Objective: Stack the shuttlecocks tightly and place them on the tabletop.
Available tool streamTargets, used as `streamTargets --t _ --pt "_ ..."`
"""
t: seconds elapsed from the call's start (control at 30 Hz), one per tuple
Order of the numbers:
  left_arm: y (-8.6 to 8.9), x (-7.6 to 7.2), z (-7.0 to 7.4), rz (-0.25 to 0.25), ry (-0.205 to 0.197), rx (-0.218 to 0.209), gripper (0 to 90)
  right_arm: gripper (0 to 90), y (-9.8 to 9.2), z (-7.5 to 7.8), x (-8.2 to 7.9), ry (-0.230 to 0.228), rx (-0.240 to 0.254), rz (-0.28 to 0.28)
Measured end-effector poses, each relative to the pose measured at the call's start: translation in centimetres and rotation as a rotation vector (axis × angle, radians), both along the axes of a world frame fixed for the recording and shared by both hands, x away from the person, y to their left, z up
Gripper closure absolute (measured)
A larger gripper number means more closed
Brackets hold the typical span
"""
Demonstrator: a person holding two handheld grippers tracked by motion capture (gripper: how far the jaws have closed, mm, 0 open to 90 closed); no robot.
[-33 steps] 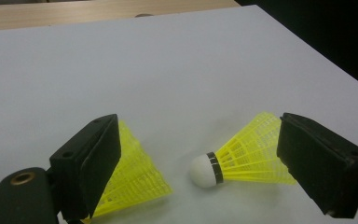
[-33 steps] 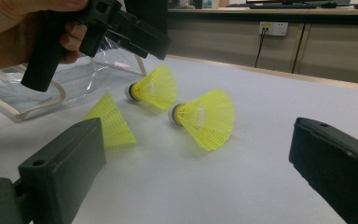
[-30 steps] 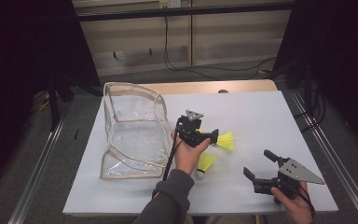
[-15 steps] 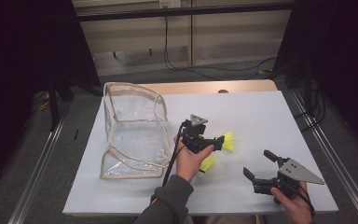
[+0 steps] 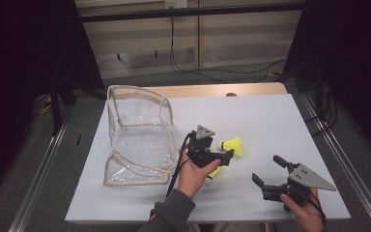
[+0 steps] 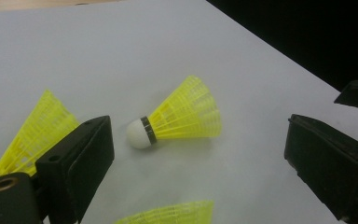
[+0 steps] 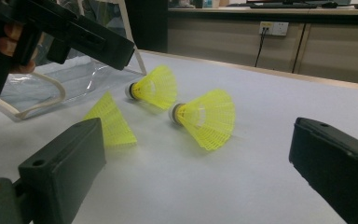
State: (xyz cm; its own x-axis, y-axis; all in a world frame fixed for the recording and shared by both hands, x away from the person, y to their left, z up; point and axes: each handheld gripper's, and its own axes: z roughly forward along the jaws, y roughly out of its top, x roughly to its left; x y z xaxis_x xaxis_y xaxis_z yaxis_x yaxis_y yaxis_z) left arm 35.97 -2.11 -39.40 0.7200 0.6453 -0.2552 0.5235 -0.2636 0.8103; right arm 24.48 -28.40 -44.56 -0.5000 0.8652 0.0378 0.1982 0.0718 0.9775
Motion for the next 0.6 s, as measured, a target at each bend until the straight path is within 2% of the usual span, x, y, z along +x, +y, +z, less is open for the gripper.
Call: streamTargets --t 0.2,0.6 --pt "0.3 -0.9 -0.2 -0.034 0.013 -0.012 6.1 2.7 0.0 0.0 0.0 0.002 -0.001 -0.001" --pt "1.1 -2.4 -1.0 -0.076 0.007 -0.024 5.9 2.7 0.0 0.0 0.0 0.001 -0.003 -0.001"
